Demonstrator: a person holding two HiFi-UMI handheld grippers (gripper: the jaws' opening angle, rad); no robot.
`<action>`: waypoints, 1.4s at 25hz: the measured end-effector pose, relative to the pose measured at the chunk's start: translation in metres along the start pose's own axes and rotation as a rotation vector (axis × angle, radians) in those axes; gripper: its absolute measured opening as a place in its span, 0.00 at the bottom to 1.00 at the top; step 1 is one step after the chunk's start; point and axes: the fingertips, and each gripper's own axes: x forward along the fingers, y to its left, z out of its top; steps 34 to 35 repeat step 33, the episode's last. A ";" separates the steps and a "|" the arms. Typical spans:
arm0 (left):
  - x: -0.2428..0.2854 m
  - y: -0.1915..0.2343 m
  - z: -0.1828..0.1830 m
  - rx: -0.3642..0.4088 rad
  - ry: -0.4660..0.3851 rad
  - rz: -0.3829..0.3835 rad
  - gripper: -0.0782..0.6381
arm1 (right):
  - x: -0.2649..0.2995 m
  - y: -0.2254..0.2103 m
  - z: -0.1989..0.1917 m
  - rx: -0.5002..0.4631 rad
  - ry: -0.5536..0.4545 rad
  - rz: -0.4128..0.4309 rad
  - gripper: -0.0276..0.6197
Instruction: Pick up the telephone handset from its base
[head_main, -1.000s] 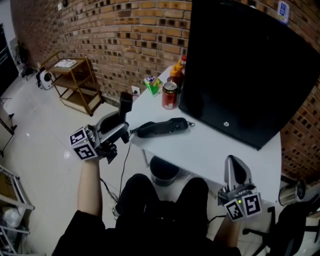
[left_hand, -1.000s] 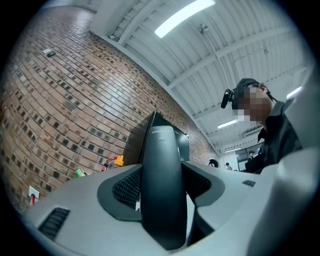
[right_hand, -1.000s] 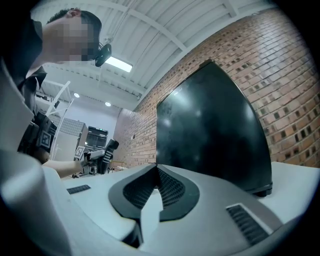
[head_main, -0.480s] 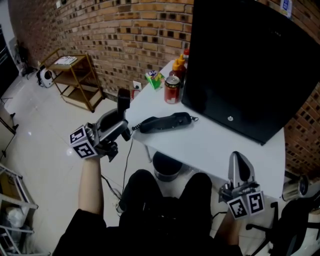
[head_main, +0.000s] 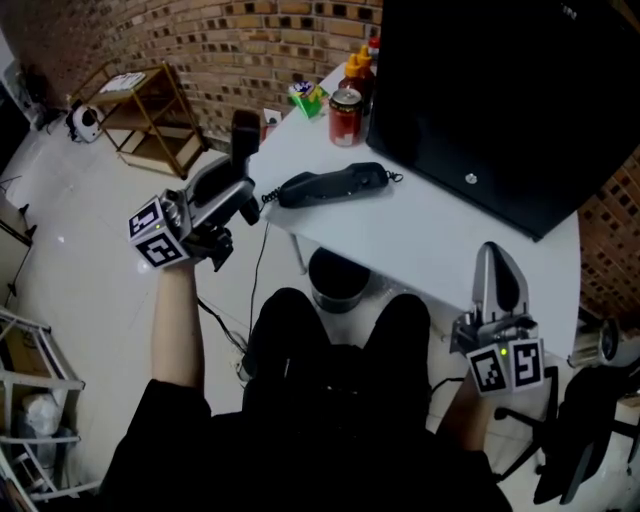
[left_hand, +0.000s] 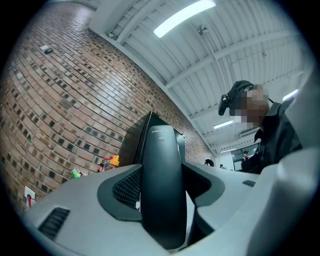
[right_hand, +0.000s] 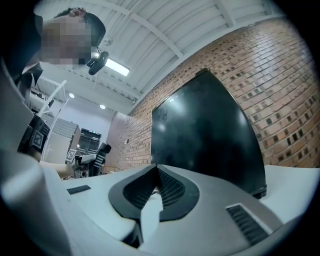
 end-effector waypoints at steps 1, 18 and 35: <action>-0.001 -0.001 0.000 -0.008 -0.004 -0.005 0.46 | -0.001 0.000 -0.001 0.003 0.002 -0.001 0.06; 0.001 -0.006 -0.002 0.010 0.022 -0.012 0.46 | -0.003 -0.003 -0.006 -0.001 0.003 -0.002 0.05; 0.003 -0.008 0.003 0.029 0.029 -0.007 0.46 | 0.002 -0.002 -0.004 -0.042 0.001 0.021 0.05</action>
